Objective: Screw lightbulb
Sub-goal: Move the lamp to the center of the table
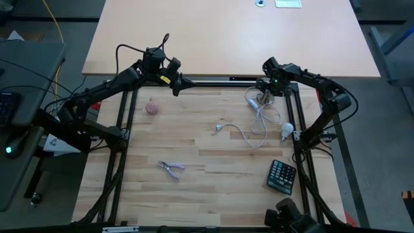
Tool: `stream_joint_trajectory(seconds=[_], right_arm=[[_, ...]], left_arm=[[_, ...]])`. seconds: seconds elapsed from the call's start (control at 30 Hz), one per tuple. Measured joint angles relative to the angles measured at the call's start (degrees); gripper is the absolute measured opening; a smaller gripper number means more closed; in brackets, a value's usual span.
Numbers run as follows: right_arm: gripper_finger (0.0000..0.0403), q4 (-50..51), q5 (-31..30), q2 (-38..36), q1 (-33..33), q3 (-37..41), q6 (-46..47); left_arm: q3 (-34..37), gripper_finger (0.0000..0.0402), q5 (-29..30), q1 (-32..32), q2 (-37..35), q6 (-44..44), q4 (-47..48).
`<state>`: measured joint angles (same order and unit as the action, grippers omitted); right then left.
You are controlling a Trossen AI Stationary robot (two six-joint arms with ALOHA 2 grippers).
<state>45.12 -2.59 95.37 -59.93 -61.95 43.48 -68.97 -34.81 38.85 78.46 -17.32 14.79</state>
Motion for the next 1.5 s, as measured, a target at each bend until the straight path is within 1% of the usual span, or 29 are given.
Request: stream_joint_trajectory(seconds=[0.1, 0.2, 0.33, 0.43, 0.5, 0.57, 0.63, 0.8, 0.87, 0.97, 1.07, 1.13, 1.23, 1.33, 1.5], right_arm=[[0.0194, 0.0, -0.3, 0.0, 0.6, 0.0, -0.9], [0.0169, 0.0, -1.0, 0.0, 0.9, 0.0, -1.5], [0.0168, 0.0, -1.0, -0.1, 0.9, 0.0, -4.0], [0.018, 0.1, -0.8, -0.4, 0.9, 0.0, -6.4], [0.0184, 0.1, -0.8, -1.1, 0.9, 0.1, -7.3], [0.018, -0.4, -0.8, -2.6, 0.9, 0.1, -7.9], [0.0171, -1.3, -1.3, -4.5, 0.9, 0.1, -8.0], [0.0167, -4.7, -0.8, -11.7, 1.0, 0.1, -9.5], [0.0168, -5.8, -0.5, -14.6, 1.5, 0.1, -9.6], [0.0173, -7.1, -0.4, -18.7, 2.9, 0.1, -10.4], [0.0174, -11.0, -0.7, -22.1, 5.3, 0.1, -11.6], [0.0172, -16.2, -0.1, -24.0, 7.5, 0.1, -12.1], [0.0169, -23.4, 4.2, -25.3, 11.3, 0.1, -12.0], [0.017, -29.1, 8.4, -25.2, 17.0, 0.1, -11.0], [0.0171, -33.4, 10.0, -22.3, 28.9, 0.0, -12.7]], left_arm=[[0.0, 0.0, 0.0, 0.0, 0.0, 0.0, 0.0], [0.0, 0.0, 0.0, 0.0, 0.0, 0.1, 0.2], [0.0, 0.0, 0.0, 0.3, 0.0, 1.2, 1.9], [0.0, 0.0, -1.5, 1.1, 0.0, -0.8, 1.9], [0.0, 0.0, -4.5, 1.9, -0.4, -5.0, -0.5], [0.0, 0.0, -8.0, 2.5, -1.6, -8.2, -5.4], [0.0, 0.0, -10.1, 2.9, -3.1, -10.4, -11.4], [0.0, 0.0, -10.4, 4.6, -8.2, -12.8, -22.5], [0.0, 0.0001, -10.2, 5.5, -10.7, -13.1, -24.0], [0.0, 0.0001, -9.6, 7.0, -14.3, -13.0, -23.8], [0.0, 0.0001, -9.1, 8.3, -17.3, -13.0, -23.7], [0.0, 0.0001, -8.2, 9.1, -19.0, -12.9, -23.7], [0.0, 0.0001, -7.4, 10.3, -21.0, -12.0, -23.3], [0.0, 0.0001, -7.3, 11.3, -22.6, -10.0, -20.7], [0.0, 0.0001, -6.5, 12.4, -23.6, -9.5, -11.6]])
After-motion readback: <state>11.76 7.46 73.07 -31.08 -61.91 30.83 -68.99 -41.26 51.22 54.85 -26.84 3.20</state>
